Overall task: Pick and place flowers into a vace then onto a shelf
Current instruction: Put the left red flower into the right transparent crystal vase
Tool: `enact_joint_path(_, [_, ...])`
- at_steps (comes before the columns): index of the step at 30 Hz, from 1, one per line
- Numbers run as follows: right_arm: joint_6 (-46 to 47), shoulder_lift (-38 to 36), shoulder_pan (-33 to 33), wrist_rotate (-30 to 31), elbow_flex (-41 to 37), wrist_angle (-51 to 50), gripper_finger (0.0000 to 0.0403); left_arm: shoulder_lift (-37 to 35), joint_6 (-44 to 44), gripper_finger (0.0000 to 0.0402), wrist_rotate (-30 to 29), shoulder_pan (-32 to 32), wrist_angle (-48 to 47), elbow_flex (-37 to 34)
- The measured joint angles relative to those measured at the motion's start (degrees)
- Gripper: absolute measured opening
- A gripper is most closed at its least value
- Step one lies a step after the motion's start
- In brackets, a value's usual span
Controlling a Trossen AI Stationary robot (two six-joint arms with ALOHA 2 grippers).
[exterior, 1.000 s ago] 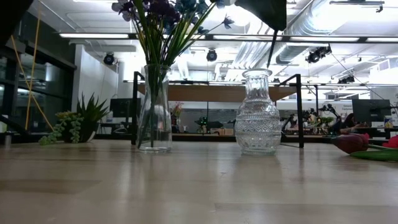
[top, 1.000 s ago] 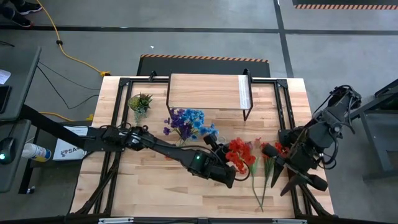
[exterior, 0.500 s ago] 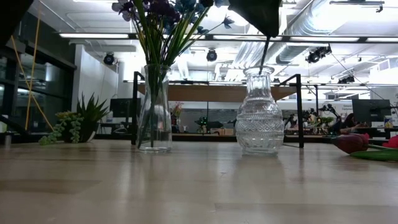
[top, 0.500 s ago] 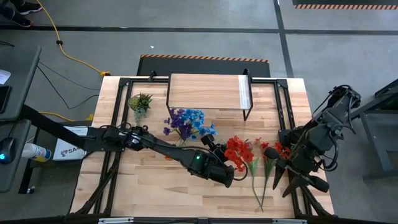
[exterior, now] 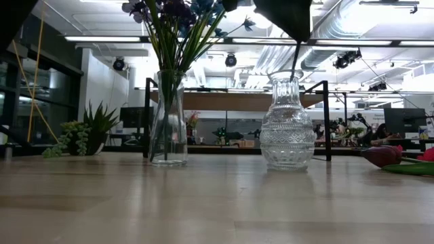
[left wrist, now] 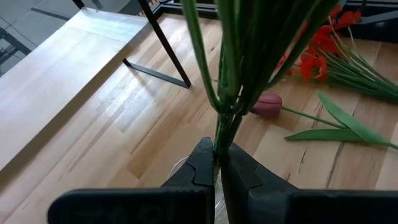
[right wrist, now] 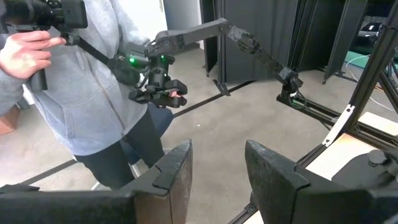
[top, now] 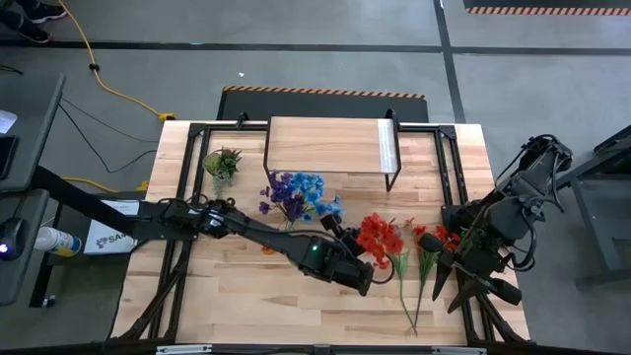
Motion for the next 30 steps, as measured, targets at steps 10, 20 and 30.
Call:
enact_joint_path(10, [0.0, 0.0, 0.0, 0.0, 0.0, 0.0, 0.0139, 0.0, -1.0, 0.0041, 1.8, 0.0, 2.6, -3.3])
enact_joint_path(20, [0.0, 0.0, 0.0, 0.0, 0.0, 0.0, 0.0139, 0.0, -1.2, 0.0041, 3.0, 0.0, 1.7, -3.5])
enact_joint_path(30, [0.2, 0.0, 0.0, 0.0, 0.0, 0.0, 0.0139, 0.0, -2.9, 0.0102, 3.0, 0.0, 1.7, -3.5])
